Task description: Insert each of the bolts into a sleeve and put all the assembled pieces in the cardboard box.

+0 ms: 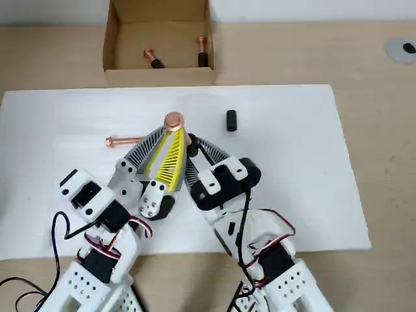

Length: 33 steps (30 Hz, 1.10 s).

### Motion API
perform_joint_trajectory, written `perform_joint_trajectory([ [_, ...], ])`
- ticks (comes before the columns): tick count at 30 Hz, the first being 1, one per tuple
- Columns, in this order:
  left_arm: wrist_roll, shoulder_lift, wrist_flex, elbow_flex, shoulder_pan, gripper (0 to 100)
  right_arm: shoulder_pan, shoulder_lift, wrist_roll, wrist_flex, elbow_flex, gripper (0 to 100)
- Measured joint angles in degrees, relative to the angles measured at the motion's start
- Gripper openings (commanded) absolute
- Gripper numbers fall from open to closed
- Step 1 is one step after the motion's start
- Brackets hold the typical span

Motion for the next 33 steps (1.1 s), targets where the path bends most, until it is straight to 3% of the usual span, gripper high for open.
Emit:
perform_joint_trajectory([
  [8,-7.7,0.0,0.0,0.0,4.0,1,0.0,0.0,0.0,0.0,0.0,0.9],
  [13,-8.9,0.4,0.2,0.0,6.3,1,-0.1,-0.3,0.0,-0.1,0.0,0.9],
  [19,-8.8,0.6,-0.2,0.0,6.1,1,-0.1,-0.4,0.0,-0.1,0.0,0.9],
  [25,-8.8,0.5,-6.8,0.0,2.5,1,-0.1,-0.4,0.0,-0.1,0.0,0.9],
  [33,-8.8,0.5,-6.9,-0.1,1.1,1,-0.1,-0.4,0.0,-0.1,0.0,0.9],
])
